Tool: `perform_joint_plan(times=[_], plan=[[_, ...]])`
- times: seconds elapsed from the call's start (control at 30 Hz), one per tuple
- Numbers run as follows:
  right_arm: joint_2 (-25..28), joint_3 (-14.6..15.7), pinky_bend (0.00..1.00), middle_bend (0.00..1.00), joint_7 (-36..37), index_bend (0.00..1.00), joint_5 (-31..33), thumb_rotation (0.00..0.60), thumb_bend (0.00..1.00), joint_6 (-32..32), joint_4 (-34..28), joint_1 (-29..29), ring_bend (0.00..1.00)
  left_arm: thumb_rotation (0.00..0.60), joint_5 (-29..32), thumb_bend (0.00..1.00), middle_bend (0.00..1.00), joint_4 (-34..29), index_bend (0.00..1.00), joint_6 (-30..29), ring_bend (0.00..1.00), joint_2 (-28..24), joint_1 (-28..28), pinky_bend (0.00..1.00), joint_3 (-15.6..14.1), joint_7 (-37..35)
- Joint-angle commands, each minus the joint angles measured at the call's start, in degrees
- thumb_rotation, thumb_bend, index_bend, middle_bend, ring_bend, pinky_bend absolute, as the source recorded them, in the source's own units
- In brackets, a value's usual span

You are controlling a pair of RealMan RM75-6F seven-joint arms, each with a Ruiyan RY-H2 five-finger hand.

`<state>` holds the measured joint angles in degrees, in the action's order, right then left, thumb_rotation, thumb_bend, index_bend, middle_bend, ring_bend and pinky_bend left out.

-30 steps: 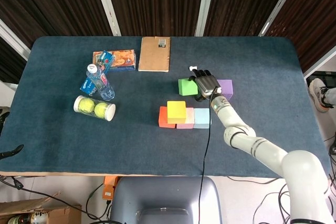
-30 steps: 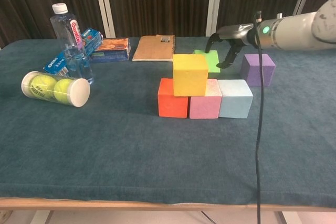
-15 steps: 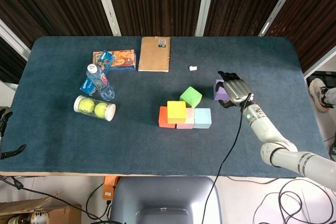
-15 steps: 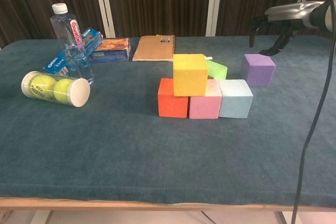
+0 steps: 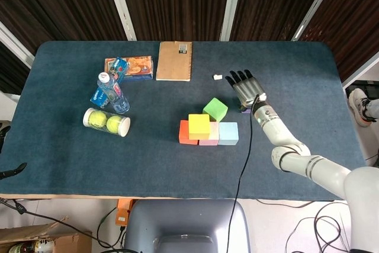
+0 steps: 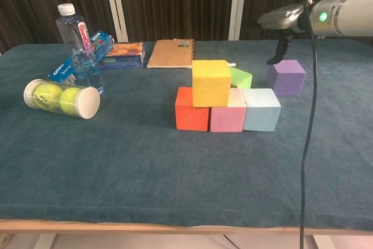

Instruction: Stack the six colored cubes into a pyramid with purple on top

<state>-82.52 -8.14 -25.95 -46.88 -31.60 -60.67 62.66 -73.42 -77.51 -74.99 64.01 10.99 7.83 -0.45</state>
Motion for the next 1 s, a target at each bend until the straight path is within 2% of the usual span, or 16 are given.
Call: perform_joint_plan(times=[0.03, 0.27, 0.6, 0.9, 1.0], plan=[[-1.17, 2.08, 0.00, 0.00, -2.37, 0.06, 0.53, 0.598, 0.21, 1.10, 1.62, 1.35, 0.00, 0.506, 0.24, 0.16, 0.05, 0.03, 0.13, -0.03, 0.00, -0.03, -0.04, 0.09, 0.12, 0.10], [-2.51, 4.11, 0.00, 0.00, -3.12, 0.06, 0.61, 0.599, 0.20, 3.98, 3.80, 2.42, 0.00, 0.507, 0.95, 0.16, 0.05, 0.65, 0.13, 1.00, 0.00, 0.46, 0.46, 0.09, 0.34, 0.55], [-6.45, 3.46, 0.00, 0.00, 0.24, 0.03, -1.96, 0.599, 0.20, 6.55, 7.63, 4.33, 0.00, 0.509, 1.36, 0.16, 0.05, 0.79, 0.13, 1.17, 0.00, 0.83, 0.87, 0.09, 0.59, 1.85], [-9.32, 3.33, 0.00, 0.00, 2.40, 0.11, -3.36, 0.599, 0.21, 8.04, 10.59, 5.32, 0.00, 0.509, 1.40, 0.16, 0.05, 0.85, 0.12, 0.85, 0.00, 0.66, 0.57, 0.09, 0.52, 1.74], [-9.59, 3.33, 0.00, 0.00, 3.17, 0.15, -3.59, 0.598, 0.22, 8.86, 10.88, 5.59, 0.00, 0.552, 1.19, 0.16, 0.05, 1.83, 0.12, -0.58, 0.00, 1.07, 0.43, 0.09, 0.52, 4.32]])
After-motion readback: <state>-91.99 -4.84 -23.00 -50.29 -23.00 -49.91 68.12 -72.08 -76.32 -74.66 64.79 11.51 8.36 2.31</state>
